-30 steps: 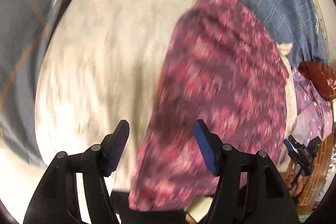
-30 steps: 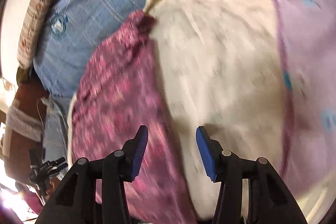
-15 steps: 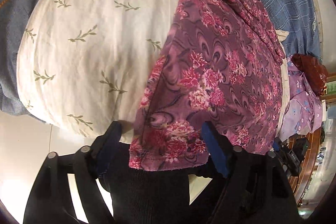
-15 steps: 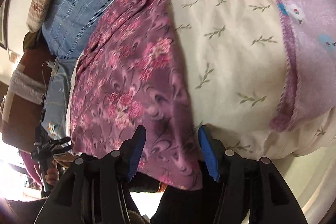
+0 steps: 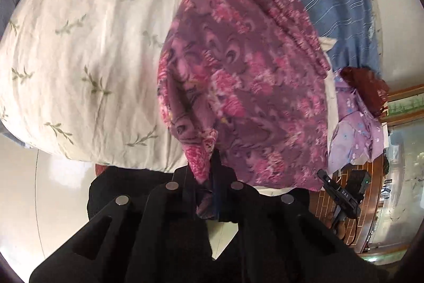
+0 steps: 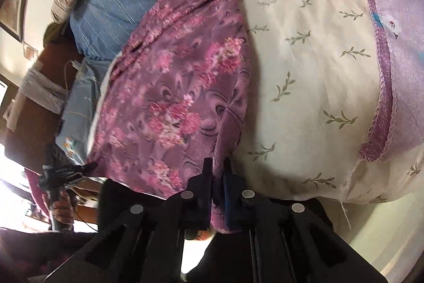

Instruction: Fold small clothes

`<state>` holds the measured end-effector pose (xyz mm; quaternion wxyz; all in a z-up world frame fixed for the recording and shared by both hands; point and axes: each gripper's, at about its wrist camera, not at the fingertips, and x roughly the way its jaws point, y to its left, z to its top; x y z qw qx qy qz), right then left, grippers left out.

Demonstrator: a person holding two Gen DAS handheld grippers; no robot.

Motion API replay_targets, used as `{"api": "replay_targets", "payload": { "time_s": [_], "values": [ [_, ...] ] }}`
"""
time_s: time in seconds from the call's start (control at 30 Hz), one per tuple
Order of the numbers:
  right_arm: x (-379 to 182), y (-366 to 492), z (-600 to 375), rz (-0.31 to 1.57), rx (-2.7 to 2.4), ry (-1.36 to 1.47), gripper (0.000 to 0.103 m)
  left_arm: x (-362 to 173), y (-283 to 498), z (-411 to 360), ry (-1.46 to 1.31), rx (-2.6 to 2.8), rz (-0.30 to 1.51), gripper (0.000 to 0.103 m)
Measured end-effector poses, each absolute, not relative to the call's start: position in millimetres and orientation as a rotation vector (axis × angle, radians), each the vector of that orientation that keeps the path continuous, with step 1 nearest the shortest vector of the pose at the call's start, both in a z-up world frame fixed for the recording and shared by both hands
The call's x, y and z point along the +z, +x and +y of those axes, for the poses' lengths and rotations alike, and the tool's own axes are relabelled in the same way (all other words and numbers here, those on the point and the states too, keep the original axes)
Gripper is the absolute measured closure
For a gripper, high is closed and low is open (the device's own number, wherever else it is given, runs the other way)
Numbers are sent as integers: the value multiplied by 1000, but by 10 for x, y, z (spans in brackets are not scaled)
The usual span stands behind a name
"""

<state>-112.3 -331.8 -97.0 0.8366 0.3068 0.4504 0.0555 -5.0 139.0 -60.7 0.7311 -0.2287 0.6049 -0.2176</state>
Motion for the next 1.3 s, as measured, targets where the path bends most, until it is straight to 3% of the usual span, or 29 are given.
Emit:
{"api": "replay_targets", "payload": {
  "time_s": [0.3,0.63,0.67,0.73,0.87,0.9,0.97,1.0,1.1,1.23,1.3],
  "values": [
    [-595,-984,-3474,774,259,862,97,60,368,1189,-534,-562,1183,97],
    [-83,614,-4041,538,345,1044,97,851,2302,508,-481,-535,1060,95],
    [-2,867,-4190,508,306,1056,93,949,2628,385,-449,-487,1026,93],
    [57,1250,-4432,502,179,1046,92,962,3196,200,-360,-312,1054,72],
    [43,1579,-4582,644,-77,862,91,781,3533,333,-418,-225,1127,67],
    [27,1511,-4537,641,-59,838,90,742,3477,399,-437,-256,1124,60],
    [-26,1329,-4429,649,-41,792,71,604,3179,554,-474,-309,1113,46],
    [-82,1222,-4360,661,-23,785,68,548,3051,600,-484,-324,1116,39],
    [-279,850,-4223,672,26,827,65,255,2504,673,-514,-410,1163,38],
    [-409,550,-4269,646,-62,818,36,-51,2051,741,-589,-461,1219,36],
    [-488,536,-4306,652,-64,841,36,-123,2021,717,-583,-433,1239,36]
  ]
}}
